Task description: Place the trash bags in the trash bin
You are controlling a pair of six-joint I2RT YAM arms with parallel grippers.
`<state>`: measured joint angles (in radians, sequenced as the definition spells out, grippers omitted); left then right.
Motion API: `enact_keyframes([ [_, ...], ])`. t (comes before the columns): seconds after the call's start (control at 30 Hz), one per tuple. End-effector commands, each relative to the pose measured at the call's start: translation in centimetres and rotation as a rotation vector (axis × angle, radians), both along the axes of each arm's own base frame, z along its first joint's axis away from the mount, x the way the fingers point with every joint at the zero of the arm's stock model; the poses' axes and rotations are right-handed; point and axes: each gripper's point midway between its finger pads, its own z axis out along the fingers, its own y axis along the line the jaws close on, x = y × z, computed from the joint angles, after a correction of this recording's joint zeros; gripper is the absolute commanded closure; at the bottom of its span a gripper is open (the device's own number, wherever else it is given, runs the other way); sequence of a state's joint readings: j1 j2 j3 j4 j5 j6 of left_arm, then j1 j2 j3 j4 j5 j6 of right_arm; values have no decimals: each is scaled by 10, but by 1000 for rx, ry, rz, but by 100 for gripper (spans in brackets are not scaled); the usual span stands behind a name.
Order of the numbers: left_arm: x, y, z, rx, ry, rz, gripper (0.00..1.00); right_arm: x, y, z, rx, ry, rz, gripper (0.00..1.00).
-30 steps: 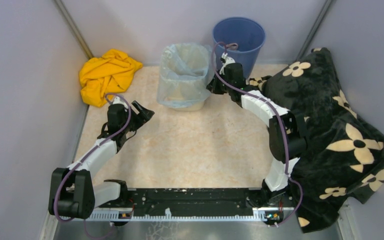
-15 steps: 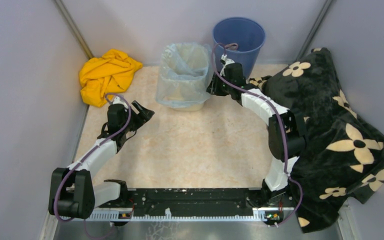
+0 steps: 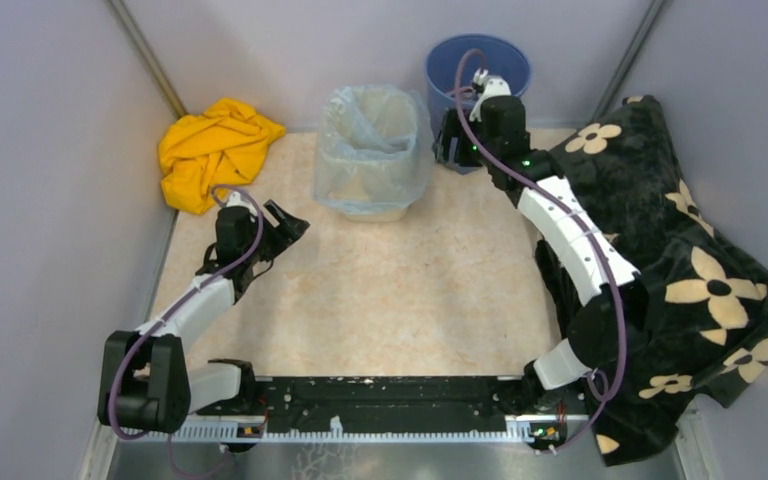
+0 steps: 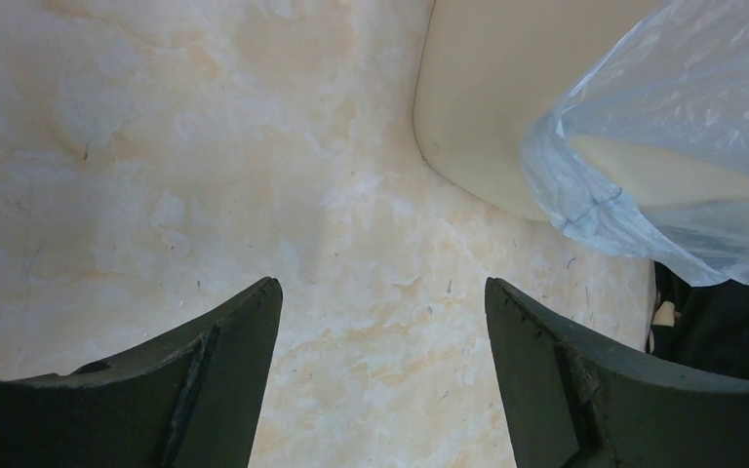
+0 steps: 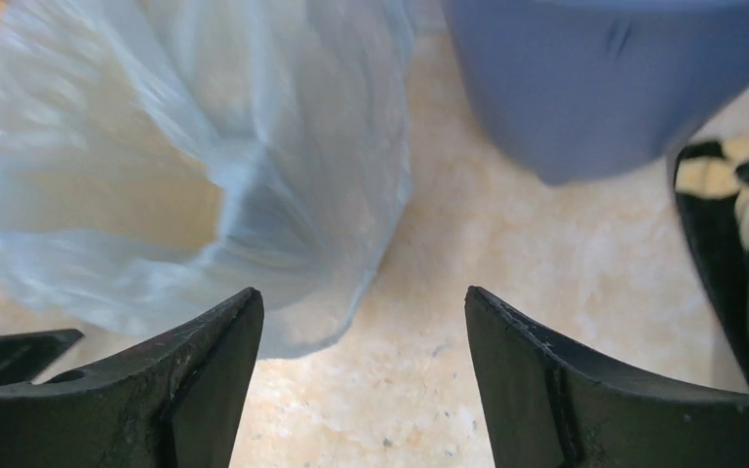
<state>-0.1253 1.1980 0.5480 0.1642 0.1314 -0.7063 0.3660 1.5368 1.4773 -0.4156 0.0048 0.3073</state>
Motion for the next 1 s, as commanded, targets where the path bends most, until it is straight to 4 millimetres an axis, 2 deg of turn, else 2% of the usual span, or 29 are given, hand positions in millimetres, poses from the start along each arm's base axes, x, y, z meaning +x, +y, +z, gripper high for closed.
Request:
enact_keyframes([
  [0.0,18,3,36,8,-93,17,18,-6,0,76,41,-151,34,25],
  [0.13,28,10,54,24,-128,61,17,5,18,87,42,-131,58,34],
  [0.2,33,13,66,28,-156,78,17,14,29,87,29,-106,67,35],
  [0.47,69,10,97,37,-185,82,16,47,49,59,-74,43,10,36],
  [0.67,88,8,97,51,-167,71,16,58,50,35,-128,90,-35,36],
  [0.97,92,8,85,58,-146,72,17,61,67,-8,-168,170,21,38],
])
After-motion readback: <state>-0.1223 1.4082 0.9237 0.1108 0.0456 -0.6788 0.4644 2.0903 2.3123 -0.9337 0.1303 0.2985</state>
